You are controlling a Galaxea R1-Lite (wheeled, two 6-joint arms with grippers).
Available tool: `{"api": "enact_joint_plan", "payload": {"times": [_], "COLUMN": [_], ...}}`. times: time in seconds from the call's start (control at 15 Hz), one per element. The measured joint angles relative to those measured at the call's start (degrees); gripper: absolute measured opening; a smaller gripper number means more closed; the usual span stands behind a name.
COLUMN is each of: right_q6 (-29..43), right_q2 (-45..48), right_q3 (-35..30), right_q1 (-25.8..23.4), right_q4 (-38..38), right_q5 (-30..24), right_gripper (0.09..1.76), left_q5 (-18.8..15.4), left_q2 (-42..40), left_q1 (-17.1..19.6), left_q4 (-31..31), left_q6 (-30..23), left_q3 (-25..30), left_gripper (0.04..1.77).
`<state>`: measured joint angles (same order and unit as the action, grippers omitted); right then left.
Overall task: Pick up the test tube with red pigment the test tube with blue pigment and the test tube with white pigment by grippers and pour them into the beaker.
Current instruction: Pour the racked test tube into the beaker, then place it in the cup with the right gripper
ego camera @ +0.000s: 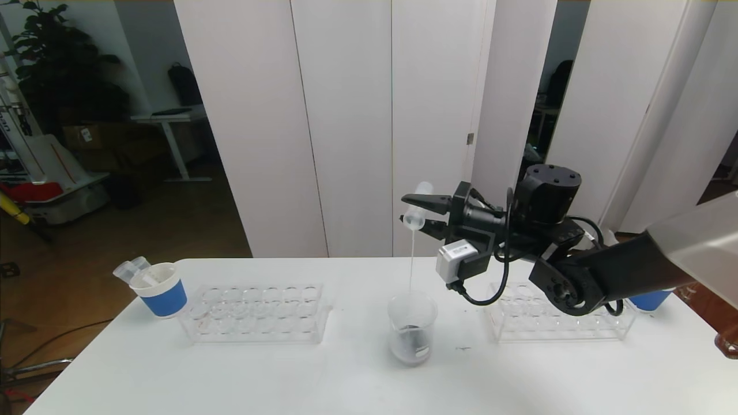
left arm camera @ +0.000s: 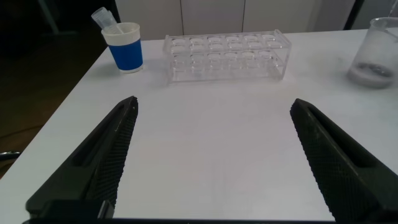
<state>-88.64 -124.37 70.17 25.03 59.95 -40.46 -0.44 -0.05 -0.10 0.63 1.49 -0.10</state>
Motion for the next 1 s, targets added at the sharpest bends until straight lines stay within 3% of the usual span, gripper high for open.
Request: {"api": "enact_joint_plan", "payload": {"times": [1.0], "right_q6": [-1.1], "right_q2": [3.6], "right_q3": [-1.1], "right_q1": [1.7], "right_q4": [-0.1], "right_q5": [-0.3], "right_gripper": [0.59], "left_q5": [0.0], "left_q2": [0.0], "left_q1": [0.0], "left_q4": [0.0], "left_q6": [0.0], "left_q3": [0.0], "left_gripper": [1.75]}}
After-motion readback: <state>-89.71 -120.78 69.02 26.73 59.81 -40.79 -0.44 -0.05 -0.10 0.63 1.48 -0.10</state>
